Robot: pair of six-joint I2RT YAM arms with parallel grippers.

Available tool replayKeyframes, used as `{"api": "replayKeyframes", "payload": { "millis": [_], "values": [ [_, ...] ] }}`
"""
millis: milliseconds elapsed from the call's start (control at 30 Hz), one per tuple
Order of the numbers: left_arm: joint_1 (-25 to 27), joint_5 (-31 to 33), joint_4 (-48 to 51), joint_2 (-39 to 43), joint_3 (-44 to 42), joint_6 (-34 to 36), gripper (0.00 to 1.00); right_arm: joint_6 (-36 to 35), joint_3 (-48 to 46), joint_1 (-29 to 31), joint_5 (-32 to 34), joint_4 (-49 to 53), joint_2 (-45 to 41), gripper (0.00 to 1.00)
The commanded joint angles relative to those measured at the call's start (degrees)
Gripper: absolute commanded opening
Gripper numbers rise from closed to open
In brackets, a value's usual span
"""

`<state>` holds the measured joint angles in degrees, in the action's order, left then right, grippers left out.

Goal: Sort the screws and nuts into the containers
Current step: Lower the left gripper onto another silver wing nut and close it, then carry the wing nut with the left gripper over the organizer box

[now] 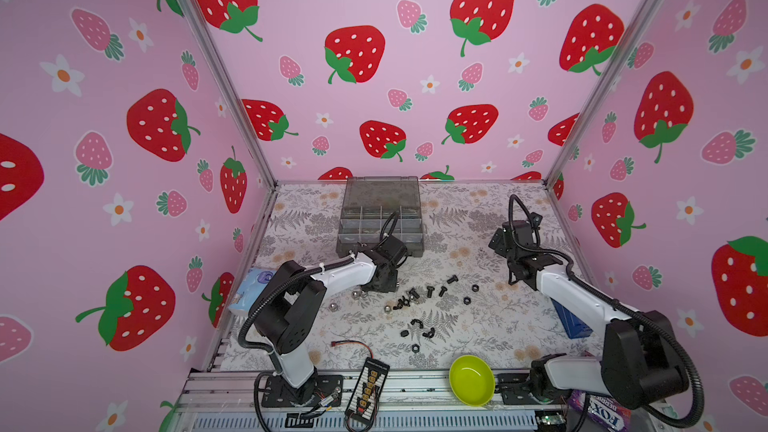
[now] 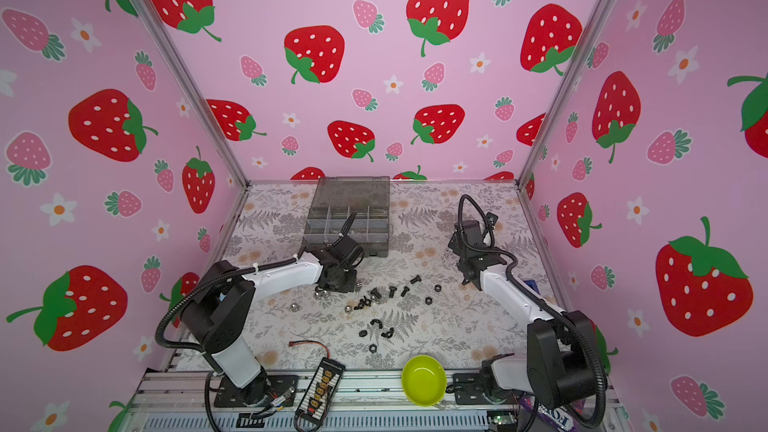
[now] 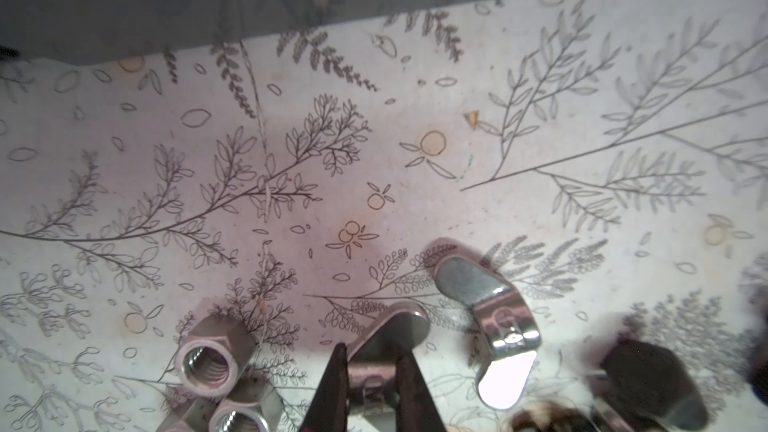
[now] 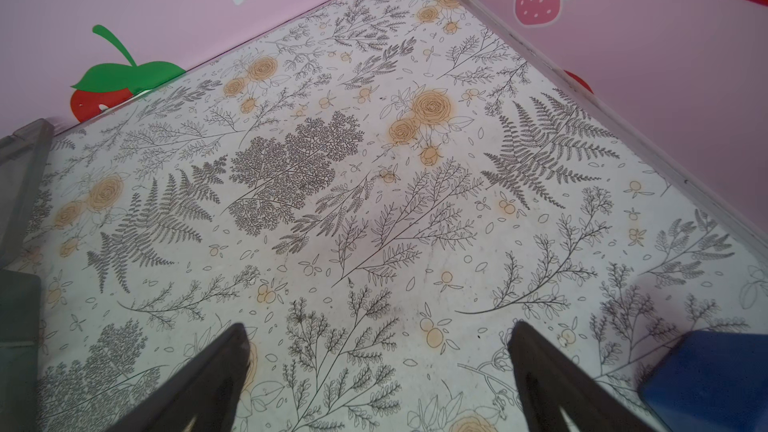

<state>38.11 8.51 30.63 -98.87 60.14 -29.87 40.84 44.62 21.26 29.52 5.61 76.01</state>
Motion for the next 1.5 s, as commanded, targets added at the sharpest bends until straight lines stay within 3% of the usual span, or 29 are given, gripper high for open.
{"api": "replayKeyframes", "payload": {
  "millis": [0,400,967,1267,1467],
  "values": [
    [-0.3,1.5,1.8,2.7,0.4,-0.9,0.0,0.3,-0.7,0.2,1.0,0.8,-0.9,1.0],
    [-4.3,5.3,2.3,5.0,7.0,4.5,0.0,-0.4,-0.8,0.2,1.3,1.2,-2.5,1.0],
    [-13.2,9.7,-5.3,0.0,17.0,36.3,0.0,0.0,-0.3,0.2,1.0,1.3,-3.0,1.0],
    [-15.2,7.4,-6.8,-3.5,18.3,45.4,0.0,0.0,0.1,0.2,1.3,1.9,-3.3,1.0],
    [-15.3,6.5,-6.3,-5.3,18.2,46.6,0.0,0.0,0.2,0.2,1.4,2.1,-3.4,1.0]
  ]
}}
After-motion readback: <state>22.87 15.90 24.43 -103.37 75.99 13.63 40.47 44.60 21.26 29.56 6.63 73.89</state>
